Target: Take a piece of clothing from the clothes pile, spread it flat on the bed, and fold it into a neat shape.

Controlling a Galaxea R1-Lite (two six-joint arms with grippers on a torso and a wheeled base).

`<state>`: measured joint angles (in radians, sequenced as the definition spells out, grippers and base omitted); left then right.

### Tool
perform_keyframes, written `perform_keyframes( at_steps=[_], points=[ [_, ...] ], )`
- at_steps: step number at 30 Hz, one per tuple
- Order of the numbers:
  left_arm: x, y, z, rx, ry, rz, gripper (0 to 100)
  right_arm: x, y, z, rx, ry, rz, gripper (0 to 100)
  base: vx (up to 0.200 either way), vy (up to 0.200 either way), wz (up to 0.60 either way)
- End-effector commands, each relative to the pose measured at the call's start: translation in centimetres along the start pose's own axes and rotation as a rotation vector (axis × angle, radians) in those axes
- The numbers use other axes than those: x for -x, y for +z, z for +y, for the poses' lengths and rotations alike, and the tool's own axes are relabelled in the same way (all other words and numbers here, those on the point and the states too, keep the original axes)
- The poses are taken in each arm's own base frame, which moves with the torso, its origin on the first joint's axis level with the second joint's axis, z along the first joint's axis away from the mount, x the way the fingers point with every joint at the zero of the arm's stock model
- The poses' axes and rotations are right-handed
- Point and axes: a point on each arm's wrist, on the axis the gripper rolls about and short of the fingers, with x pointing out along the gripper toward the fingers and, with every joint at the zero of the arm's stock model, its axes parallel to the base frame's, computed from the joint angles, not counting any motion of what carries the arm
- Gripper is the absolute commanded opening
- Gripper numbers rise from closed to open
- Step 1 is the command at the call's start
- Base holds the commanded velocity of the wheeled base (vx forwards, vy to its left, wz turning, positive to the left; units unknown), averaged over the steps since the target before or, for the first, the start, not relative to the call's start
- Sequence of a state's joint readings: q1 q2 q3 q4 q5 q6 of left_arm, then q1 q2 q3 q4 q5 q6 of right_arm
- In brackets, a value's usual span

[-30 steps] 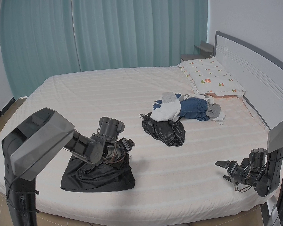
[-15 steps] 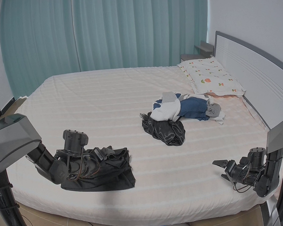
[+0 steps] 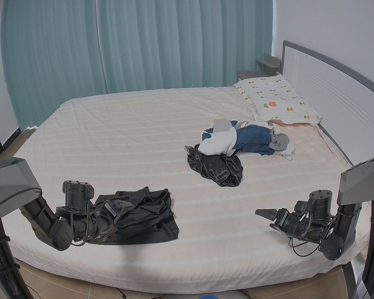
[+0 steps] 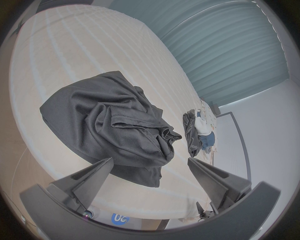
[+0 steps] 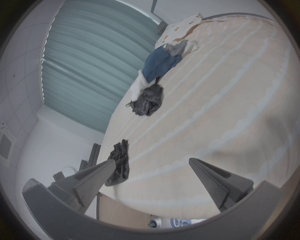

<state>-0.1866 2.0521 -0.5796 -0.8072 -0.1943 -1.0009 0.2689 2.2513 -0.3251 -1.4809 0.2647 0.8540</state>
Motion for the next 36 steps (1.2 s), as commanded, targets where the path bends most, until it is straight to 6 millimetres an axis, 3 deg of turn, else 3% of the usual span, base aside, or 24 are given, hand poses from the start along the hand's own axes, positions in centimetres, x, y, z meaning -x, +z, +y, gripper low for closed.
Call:
perform_keyframes(
  at_steps=[1, 5, 8, 18, 29, 33, 36],
  points=[
    [0.4, 1.3, 1.0, 0.037, -0.004, -0.012, 100, -1.6, -1.2, 2.0, 0.048, 0.043, 0.021, 100, 0.0, 0.2, 0.0],
    [1.0, 3.2, 1.7, 0.07, -0.003, -0.065, 100, -2.6, -1.7, 4.0, 0.089, 0.07, 0.044, 100, 0.0, 0.2, 0.0],
    [1.1, 3.4, 1.8, 0.074, -0.003, -0.071, 100, -2.8, -1.7, 4.2, 0.096, 0.072, 0.05, 100, 0.0, 0.2, 0.0],
    [0.3, 4.9, 3.5, 0.116, 0.029, -0.098, 100, -5.2, -1.7, 7.8, 0.187, 0.119, 0.086, 100, 0.0, 0.2, 0.0],
    [-0.7, 6.2, 4.9, 0.149, 0.045, -0.104, 100, -7.8, -4.3, 12.5, 0.264, 0.177, 0.193, 100, 0.0, 0.2, 0.0],
    [-0.7, 6.2, 5.0, 0.151, 0.046, -0.103, 100, -8.9, -6.1, 12.5, 0.282, 0.158, 0.241, 100, 0.0, 0.2, 0.0],
    [-0.8, 6.2, 5.0, 0.15, 0.047, -0.102, 100, -9.3, -6.3, 12.5, 0.316, 0.151, 0.235, 100, 0.0, 0.2, 0.0]
  ],
)
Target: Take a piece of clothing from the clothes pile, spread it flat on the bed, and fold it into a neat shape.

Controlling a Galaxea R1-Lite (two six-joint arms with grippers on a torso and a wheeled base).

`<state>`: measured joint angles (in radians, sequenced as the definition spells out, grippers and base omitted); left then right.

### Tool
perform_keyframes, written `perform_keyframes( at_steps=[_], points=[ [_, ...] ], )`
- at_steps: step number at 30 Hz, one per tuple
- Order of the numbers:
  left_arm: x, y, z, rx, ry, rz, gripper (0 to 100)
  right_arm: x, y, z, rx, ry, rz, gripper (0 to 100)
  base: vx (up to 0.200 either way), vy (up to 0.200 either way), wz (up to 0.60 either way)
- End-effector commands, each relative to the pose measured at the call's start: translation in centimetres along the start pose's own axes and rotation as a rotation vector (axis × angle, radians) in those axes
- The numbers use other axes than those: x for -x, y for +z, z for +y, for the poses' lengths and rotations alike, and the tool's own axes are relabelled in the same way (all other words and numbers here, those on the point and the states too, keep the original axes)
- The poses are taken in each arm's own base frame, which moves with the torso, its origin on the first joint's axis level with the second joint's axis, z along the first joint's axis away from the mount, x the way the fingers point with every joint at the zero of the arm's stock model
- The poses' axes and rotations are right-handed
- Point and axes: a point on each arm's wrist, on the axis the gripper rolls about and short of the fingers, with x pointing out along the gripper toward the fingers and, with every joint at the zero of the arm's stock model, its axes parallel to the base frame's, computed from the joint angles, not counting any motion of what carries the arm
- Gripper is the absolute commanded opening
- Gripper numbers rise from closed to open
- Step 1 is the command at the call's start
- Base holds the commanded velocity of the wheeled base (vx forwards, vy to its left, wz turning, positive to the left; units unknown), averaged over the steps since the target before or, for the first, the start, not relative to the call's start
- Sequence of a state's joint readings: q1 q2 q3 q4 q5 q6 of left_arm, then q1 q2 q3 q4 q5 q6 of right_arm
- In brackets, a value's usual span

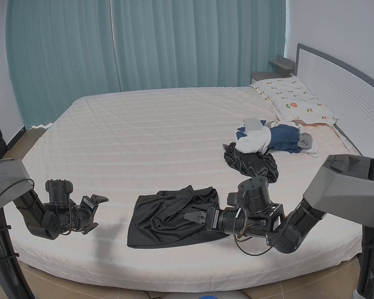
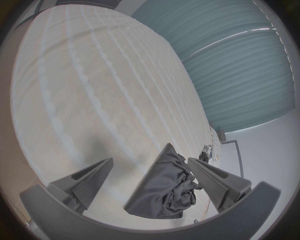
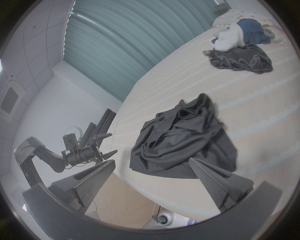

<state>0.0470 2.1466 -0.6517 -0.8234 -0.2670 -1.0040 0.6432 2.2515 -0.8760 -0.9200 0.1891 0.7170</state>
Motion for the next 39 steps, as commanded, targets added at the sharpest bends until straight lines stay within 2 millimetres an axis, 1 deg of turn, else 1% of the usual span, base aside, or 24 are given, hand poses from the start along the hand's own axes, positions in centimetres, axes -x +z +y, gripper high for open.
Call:
perform_keyframes(
  at_steps=[1, 4, 9, 13, 17, 19, 22, 24, 29, 31, 32, 37, 38, 39],
  points=[
    [-0.3, 0.0, 0.3, 0.004, 0.011, 0.005, 100, -1.1, -0.7, 0.1, 0.028, -0.001, 0.017, 100, 0.0, 0.2, 0.0],
    [-0.4, -0.2, 0.4, 0.003, 0.013, 0.008, 100, -1.3, -0.6, 0.3, 0.04, 0.0, 0.018, 100, 0.0, 0.2, 0.0],
    [-0.4, -0.2, 0.4, 0.003, 0.014, 0.006, 100, -2.3, -0.4, 0.2, 0.051, -0.01, 0.031, 100, 0.0, 0.2, 0.0],
    [-0.5, -0.3, 0.3, -0.005, 0.017, 0.001, 100, -3.5, -0.8, -0.4, 0.045, -0.038, 0.065, 100, 0.0, 0.0, 0.0],
    [-0.4, -0.3, 0.3, -0.005, 0.019, 0.001, 100, -4.6, -1.1, -1.0, 0.043, -0.064, 0.057, 100, 0.0, 0.0, 0.0],
    [-0.4, -0.3, 0.3, -0.005, 0.02, 0.003, 100, -4.9, -1.1, -1.4, 0.041, -0.082, 0.051, 100, 0.0, 0.0, 0.0],
    [-0.4, -0.3, 0.3, -0.005, 0.02, 0.003, 100, -4.8, -1.1, -1.8, 0.035, -0.11, 0.065, 100, 0.0, 0.0, 0.0],
    [-0.4, -0.3, 0.3, -0.004, 0.02, 0.001, 100, -4.7, -1.0, -2.3, 0.025, -0.144, 0.072, 100, 0.0, 0.0, 0.0],
    [-0.4, -0.3, 0.3, -0.006, 0.018, 0.002, 100, -4.7, -0.5, -2.9, 0.018, -0.158, 0.058, 100, 0.0, 0.0, 0.0],
    [-0.4, -0.3, 0.3, -0.006, 0.018, 0.002, 100, -5.0, -0.4, -2.8, 0.019, -0.154, 0.052, 100, 0.0, 0.0, 0.0],
    [-0.4, -0.3, 0.3, -0.005, 0.019, 0.001, 100, -5.6, -0.4, -3.0, 0.017, -0.154, 0.048, 100, 0.0, 0.0, 0.0],
    [-0.5, -0.3, 0.4, -0.004, 0.02, 0.001, 100, -6.6, -0.2, -3.0, 0.023, -0.169, 0.028, 100, 0.0, 0.0, 0.0],
    [-0.5, -0.3, 0.4, -0.006, 0.021, 0.0, 100, -6.7, -0.3, -3.1, 0.021, -0.175, 0.035, 0, 0.0, 0.0, 0.0],
    [-0.5, -0.3, 0.4, -0.006, 0.021, 0.002, 100, -6.8, -0.2, -3.1, 0.019, -0.186, 0.04, 0, 0.0, 0.0, 0.0]
  ],
)
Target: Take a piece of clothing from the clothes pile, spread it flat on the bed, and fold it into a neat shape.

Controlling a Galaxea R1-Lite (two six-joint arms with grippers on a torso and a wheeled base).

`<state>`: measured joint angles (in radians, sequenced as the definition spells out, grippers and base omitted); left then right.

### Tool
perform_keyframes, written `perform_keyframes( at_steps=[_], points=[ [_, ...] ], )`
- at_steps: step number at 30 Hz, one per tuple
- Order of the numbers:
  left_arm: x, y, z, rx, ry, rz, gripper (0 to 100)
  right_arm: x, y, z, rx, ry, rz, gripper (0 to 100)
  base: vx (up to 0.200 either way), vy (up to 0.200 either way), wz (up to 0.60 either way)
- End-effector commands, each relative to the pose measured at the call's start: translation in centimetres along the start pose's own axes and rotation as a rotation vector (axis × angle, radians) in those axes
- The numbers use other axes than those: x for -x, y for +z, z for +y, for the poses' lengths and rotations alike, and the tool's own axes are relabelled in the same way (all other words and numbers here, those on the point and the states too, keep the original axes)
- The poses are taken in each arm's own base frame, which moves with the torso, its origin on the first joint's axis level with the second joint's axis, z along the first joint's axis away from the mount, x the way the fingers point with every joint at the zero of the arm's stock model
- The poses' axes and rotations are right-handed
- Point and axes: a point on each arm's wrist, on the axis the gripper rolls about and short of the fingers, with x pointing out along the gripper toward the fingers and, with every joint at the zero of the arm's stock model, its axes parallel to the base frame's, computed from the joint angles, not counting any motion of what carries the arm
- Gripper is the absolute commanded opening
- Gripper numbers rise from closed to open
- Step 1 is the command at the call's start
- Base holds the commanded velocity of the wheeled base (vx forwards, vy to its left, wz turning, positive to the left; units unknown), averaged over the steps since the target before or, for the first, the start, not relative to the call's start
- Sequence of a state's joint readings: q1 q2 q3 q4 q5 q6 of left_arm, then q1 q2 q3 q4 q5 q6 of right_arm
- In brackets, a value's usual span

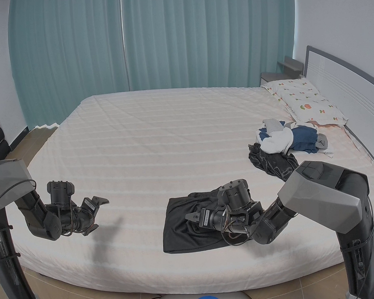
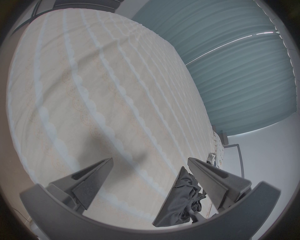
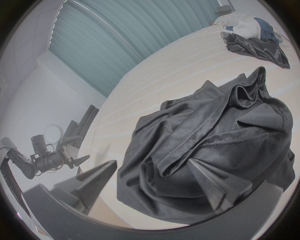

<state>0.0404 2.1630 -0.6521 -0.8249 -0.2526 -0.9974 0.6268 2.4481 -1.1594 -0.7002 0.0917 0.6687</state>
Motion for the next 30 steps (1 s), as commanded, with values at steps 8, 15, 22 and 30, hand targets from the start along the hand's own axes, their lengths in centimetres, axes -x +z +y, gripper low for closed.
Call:
perform_keyframes(
  at_steps=[8, 15, 22, 30],
  points=[
    [-0.1, 0.0, 0.1, 0.001, 0.003, 0.0, 100, 0.6, 0.6, 0.0, -0.014, -0.026, 0.003, 0, 0.0, 0.0, 0.0],
    [-0.1, 0.0, 0.1, 0.003, 0.004, 0.001, 100, 3.2, 3.2, -1.1, -0.048, -0.045, -0.058, 0, 0.0, 0.0, 0.0],
    [-0.1, 0.0, 0.1, 0.002, 0.003, 0.0, 100, 6.0, 5.1, -2.8, -0.086, -0.072, -0.1, 0, 0.0, 0.0, 0.0],
    [-0.1, 0.0, 0.1, 0.003, 0.004, 0.001, 100, 8.7, 6.0, -5.1, -0.126, -0.113, -0.115, 0, 0.0, 0.0, 0.0]
  ],
)
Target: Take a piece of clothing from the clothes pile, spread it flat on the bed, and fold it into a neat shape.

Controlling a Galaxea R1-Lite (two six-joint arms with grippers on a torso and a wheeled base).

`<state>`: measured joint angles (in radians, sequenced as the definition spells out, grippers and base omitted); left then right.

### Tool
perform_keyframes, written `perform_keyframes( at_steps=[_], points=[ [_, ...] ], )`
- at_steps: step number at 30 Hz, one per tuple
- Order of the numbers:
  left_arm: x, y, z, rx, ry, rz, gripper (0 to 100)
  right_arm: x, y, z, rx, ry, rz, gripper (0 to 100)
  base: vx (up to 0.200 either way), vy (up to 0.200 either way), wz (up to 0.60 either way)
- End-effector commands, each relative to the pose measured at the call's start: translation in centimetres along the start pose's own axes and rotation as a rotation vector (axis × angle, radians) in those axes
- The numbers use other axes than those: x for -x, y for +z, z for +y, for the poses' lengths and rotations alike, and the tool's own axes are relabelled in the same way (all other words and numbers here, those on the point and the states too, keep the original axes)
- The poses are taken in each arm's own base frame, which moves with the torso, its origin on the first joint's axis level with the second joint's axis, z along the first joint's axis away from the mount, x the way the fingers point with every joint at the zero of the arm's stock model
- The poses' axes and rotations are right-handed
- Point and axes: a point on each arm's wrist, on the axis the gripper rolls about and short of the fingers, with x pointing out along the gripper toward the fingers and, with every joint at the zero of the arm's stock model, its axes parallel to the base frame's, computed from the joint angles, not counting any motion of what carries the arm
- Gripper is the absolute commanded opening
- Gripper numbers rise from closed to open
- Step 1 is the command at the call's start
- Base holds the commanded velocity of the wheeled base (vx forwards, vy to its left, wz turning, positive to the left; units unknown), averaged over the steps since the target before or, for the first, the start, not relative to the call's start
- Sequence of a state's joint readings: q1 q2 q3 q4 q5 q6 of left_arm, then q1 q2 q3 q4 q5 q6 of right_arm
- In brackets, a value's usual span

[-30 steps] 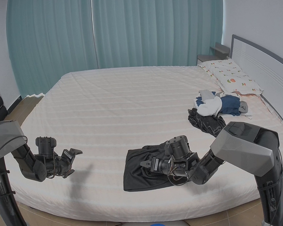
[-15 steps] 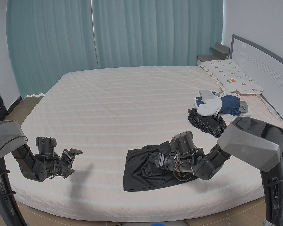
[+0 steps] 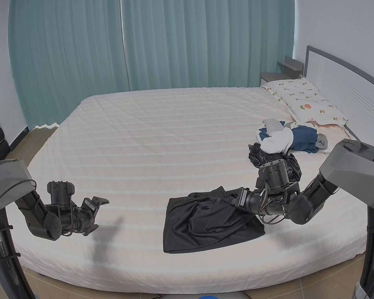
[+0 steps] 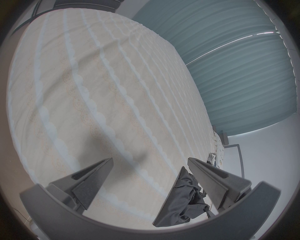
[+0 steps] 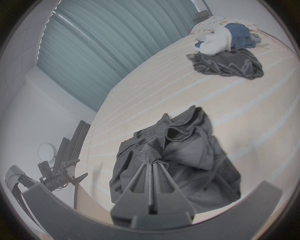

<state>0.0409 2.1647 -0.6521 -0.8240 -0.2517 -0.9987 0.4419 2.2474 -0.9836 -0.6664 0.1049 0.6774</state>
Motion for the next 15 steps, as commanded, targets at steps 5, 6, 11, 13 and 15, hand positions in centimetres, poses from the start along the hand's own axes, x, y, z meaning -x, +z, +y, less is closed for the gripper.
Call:
perform_keyframes(
  at_steps=[5, 6, 11, 13, 15],
  points=[
    [0.0, 0.0, 0.0, 0.001, 0.002, 0.0, 100, 2.5, 2.1, -2.3, -0.041, -0.022, -0.032, 0, 0.0, 0.0, 0.0],
    [0.0, 0.0, 0.0, 0.001, 0.002, 0.0, 100, 2.5, 2.1, -2.3, -0.041, -0.022, -0.03, 0, 0.0, 0.0, 0.0],
    [0.0, 0.0, 0.0, 0.001, 0.002, 0.0, 100, 3.0, 1.9, -3.8, -0.061, -0.048, -0.01, 0, 0.0, 0.0, 0.0],
    [0.0, 0.0, 0.0, 0.001, 0.002, 0.0, 100, 3.5, 2.1, -4.7, -0.069, -0.067, -0.013, 0, 0.0, 0.0, 0.0],
    [0.0, 0.0, 0.0, 0.001, 0.002, 0.0, 100, 3.6, 2.2, -5.3, -0.072, -0.076, -0.01, 0, 0.0, 0.0, 0.0]
  ],
)
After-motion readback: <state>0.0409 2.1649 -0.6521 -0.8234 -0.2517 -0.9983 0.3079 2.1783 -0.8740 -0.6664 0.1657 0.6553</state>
